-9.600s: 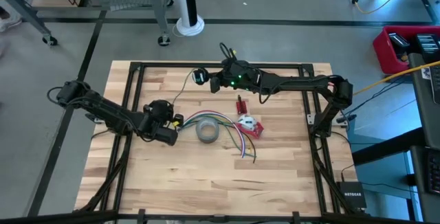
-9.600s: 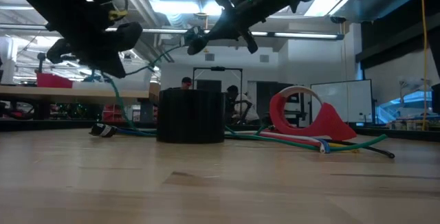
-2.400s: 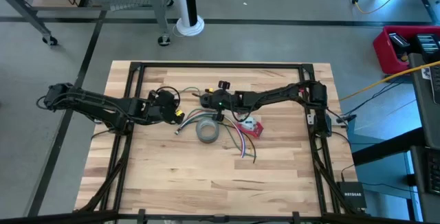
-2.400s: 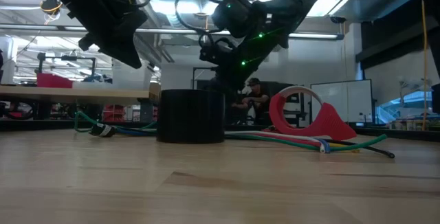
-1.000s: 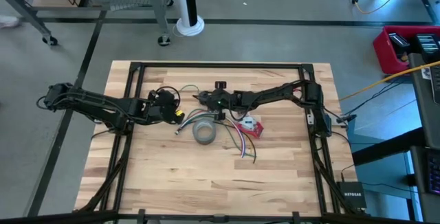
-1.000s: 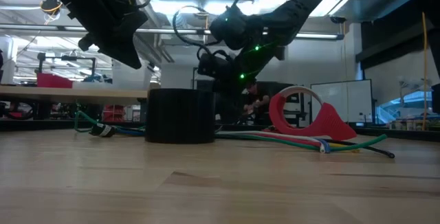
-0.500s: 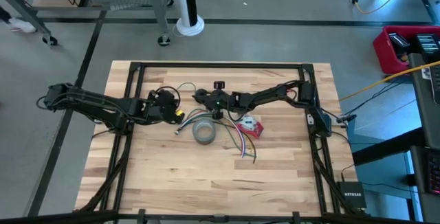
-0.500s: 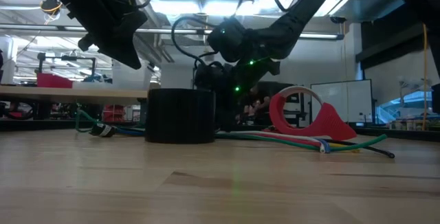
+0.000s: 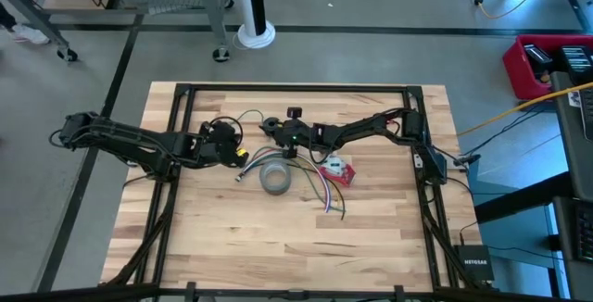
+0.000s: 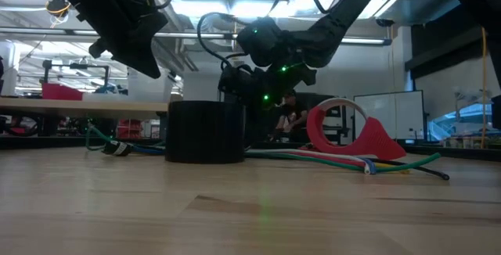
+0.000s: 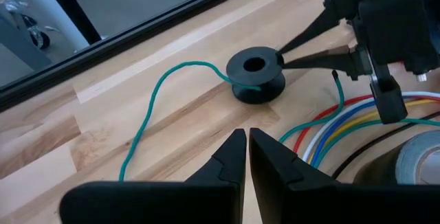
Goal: Coil cords
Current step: Coil the green wire onto the black spool
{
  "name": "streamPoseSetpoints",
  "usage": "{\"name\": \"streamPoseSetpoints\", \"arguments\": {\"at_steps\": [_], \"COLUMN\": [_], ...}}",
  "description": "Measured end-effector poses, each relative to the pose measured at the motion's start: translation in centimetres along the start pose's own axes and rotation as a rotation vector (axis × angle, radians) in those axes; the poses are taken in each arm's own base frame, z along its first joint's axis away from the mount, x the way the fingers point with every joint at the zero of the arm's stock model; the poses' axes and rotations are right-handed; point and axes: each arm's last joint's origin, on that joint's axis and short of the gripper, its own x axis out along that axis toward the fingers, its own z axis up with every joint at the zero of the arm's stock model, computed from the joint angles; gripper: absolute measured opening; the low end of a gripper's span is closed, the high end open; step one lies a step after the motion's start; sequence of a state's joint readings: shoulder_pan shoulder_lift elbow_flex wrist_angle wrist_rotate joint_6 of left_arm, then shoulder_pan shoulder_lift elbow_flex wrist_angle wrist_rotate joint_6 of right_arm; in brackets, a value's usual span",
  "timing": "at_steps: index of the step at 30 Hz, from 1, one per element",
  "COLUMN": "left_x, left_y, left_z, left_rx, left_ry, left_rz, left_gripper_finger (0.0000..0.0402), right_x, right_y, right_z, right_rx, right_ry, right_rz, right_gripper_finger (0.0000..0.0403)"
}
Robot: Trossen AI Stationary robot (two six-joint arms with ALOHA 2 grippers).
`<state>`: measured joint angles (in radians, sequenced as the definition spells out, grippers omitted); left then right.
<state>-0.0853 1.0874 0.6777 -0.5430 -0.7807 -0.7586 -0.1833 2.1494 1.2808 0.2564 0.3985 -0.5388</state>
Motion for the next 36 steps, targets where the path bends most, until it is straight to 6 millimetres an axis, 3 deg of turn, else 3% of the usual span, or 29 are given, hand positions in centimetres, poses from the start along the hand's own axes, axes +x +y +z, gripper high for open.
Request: {"name": "streamPoseSetpoints", "arguments": {"at_steps": [11,19,28,34,36], "left_x": [0.0,0.0,0.0,0.0,0.0], "left_y": [0.0,0.0,0.0,0.0,0.0], "left_z": [0.0,0.0,0.0,0.0,0.0], "left_rx": [0.000,-0.003,-0.002,-0.002,-0.002], "left_ry": [0.000,-0.002,-0.002,-0.002,-0.001], "left_rz": [0.000,-0.002,-0.001,-0.002,-0.001], "left_gripper_finger": [0.0013,0.0013,0.0013,0.0013,0.0013], "right_x": [0.4,2.2,2.5,2.5,2.4], "right_y": [0.3,1.2,0.8,0.7,0.6], "right_z": [0.1,-0.8,-0.8,-0.8,-0.6], "right_rx": [0.014,0.010,0.029,0.038,0.048], "right_ry": [-0.064,-0.079,-0.124,-0.100,-0.099], "right_rz": [0.043,-0.087,-0.085,-0.142,-0.173], "right_gripper_finger": [0.0069,0.0069,0.0068,0.0011,0.0011]}}
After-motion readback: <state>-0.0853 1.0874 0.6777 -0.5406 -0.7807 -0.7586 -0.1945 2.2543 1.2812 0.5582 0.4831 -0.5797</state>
